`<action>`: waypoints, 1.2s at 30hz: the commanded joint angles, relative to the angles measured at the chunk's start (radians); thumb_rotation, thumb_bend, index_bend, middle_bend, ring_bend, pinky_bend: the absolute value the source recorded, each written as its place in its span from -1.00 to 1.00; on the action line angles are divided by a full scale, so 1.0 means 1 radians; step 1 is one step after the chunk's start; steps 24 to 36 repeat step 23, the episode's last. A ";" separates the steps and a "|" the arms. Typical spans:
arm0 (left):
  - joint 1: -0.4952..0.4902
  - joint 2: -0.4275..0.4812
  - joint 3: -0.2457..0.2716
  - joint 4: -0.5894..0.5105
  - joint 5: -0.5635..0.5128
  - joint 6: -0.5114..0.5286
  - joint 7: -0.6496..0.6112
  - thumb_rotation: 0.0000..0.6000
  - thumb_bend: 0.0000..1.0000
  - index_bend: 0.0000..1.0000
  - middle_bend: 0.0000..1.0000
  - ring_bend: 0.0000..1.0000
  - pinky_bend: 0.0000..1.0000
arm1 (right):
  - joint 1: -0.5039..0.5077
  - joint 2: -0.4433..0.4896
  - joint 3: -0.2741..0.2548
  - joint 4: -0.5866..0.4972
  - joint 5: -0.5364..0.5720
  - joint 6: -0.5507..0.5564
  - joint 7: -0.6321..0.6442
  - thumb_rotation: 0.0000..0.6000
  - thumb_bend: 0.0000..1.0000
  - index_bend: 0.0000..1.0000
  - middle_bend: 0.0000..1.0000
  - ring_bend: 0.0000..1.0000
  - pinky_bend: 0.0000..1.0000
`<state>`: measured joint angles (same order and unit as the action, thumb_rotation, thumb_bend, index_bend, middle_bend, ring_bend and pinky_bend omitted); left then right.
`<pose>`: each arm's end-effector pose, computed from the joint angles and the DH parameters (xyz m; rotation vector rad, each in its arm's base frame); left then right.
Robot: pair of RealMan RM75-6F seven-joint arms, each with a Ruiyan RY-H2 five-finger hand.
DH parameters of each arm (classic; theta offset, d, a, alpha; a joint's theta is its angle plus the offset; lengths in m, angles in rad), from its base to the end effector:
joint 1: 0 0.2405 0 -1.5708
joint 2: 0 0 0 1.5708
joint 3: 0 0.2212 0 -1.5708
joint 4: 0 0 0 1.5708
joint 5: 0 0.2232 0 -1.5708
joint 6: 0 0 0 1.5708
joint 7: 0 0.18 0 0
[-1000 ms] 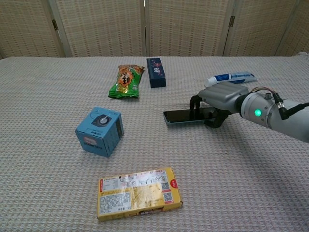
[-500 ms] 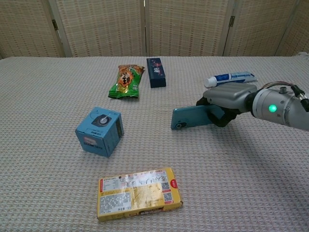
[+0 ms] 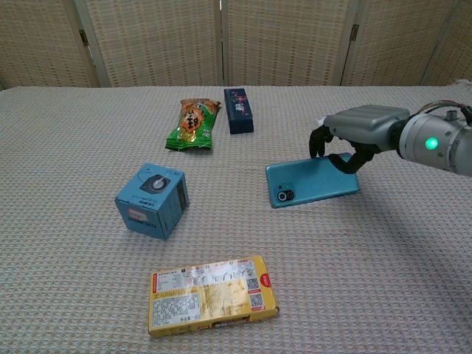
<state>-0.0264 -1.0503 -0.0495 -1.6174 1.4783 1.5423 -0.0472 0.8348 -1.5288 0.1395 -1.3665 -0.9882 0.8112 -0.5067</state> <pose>-0.3012 0.1983 0.1629 -1.3042 -0.8867 -0.8788 -0.1379 -0.3804 -0.0511 1.9847 -0.7987 0.6491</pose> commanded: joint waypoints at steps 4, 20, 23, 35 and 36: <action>-0.002 -0.005 0.001 0.002 0.007 0.000 -0.004 1.00 -0.58 -0.53 -0.71 -0.70 -0.61 | -0.050 0.079 -0.009 -0.099 -0.077 0.130 -0.007 1.00 -0.18 -0.47 -0.50 -0.65 -0.52; -0.035 -0.019 -0.010 -0.041 0.036 -0.014 0.052 1.00 -0.58 -0.54 -0.71 -0.70 -0.61 | -0.409 0.420 -0.184 -0.419 -0.375 0.590 0.101 1.00 -0.71 -0.47 -0.49 -0.65 -0.52; -0.044 -0.025 -0.010 -0.051 0.039 -0.022 0.068 1.00 -0.58 -0.54 -0.71 -0.70 -0.61 | -0.480 0.452 -0.218 -0.427 -0.439 0.666 0.153 1.00 -0.70 -0.47 -0.47 -0.65 -0.52; -0.044 -0.025 -0.010 -0.051 0.039 -0.022 0.068 1.00 -0.58 -0.54 -0.71 -0.70 -0.61 | -0.480 0.452 -0.218 -0.427 -0.439 0.666 0.153 1.00 -0.70 -0.47 -0.47 -0.65 -0.52; -0.044 -0.025 -0.010 -0.051 0.039 -0.022 0.068 1.00 -0.58 -0.54 -0.71 -0.70 -0.61 | -0.480 0.452 -0.218 -0.427 -0.439 0.666 0.153 1.00 -0.70 -0.47 -0.47 -0.65 -0.52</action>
